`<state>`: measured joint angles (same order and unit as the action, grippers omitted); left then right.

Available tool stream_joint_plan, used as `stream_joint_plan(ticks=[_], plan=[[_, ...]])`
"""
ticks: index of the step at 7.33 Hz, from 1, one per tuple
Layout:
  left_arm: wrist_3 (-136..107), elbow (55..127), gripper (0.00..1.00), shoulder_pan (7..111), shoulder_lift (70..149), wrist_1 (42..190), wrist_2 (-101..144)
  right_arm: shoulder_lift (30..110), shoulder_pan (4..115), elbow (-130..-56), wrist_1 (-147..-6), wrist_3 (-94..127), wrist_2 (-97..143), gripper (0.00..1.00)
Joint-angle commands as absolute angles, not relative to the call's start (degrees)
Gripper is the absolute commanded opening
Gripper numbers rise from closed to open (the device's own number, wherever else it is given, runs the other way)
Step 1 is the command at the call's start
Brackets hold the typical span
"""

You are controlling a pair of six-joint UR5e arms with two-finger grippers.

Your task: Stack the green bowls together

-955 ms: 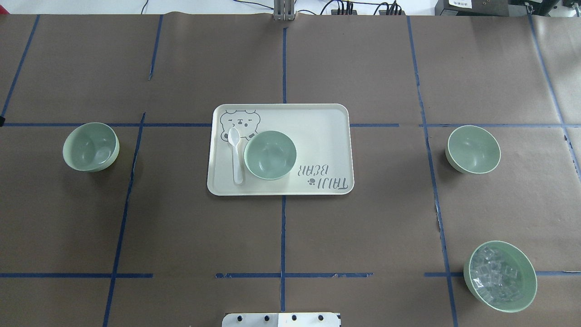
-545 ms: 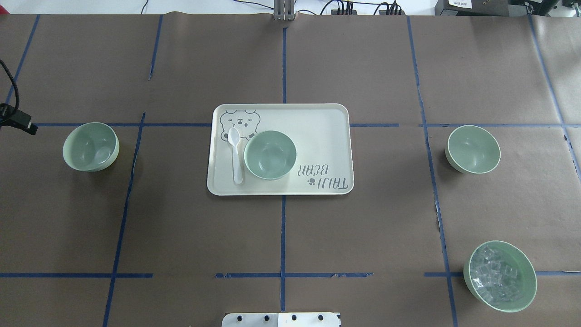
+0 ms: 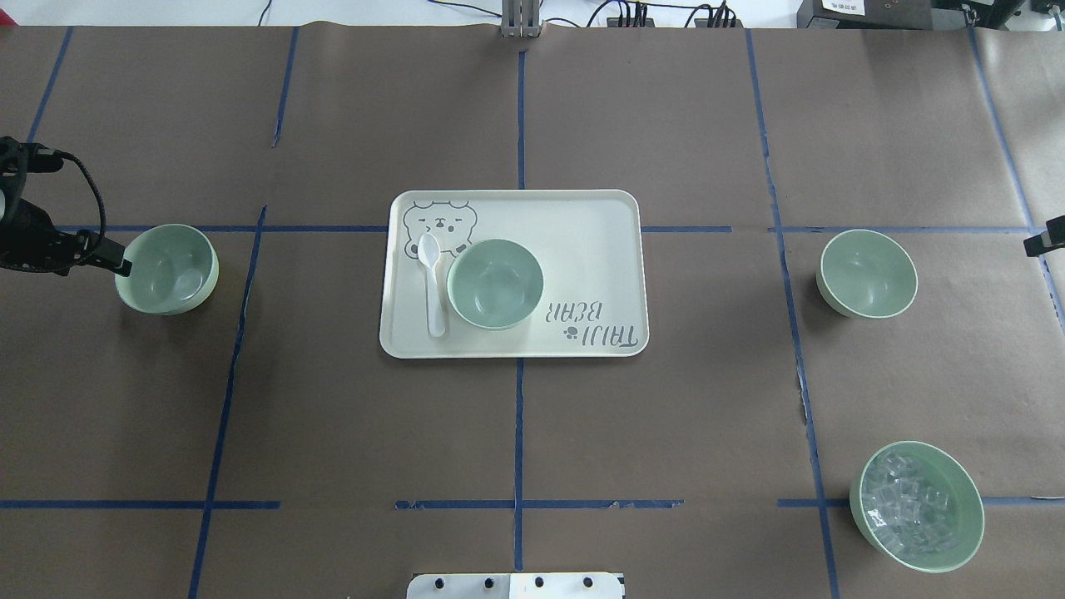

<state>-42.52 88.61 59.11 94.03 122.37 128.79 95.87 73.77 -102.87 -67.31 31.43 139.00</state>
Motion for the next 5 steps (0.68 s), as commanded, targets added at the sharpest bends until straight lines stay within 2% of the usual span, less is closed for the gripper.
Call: stream_joint_plan(ticks=[1,2,5], plan=[[-43.0,88.2,0.88,58.5,94.3,122.5,128.6,94.7,67.2,-102.9,-64.5,38.4,134.4,1.00],[-43.0,88.2,0.81,58.4,94.4,122.5,128.6,93.4,64.2,-102.8,-64.2,41.5,131.5,1.00],[-43.6,88.1,0.44,57.7,95.2,122.6,128.7,90.5,59.3,-102.2,-64.2,44.4,129.6,1.00]])
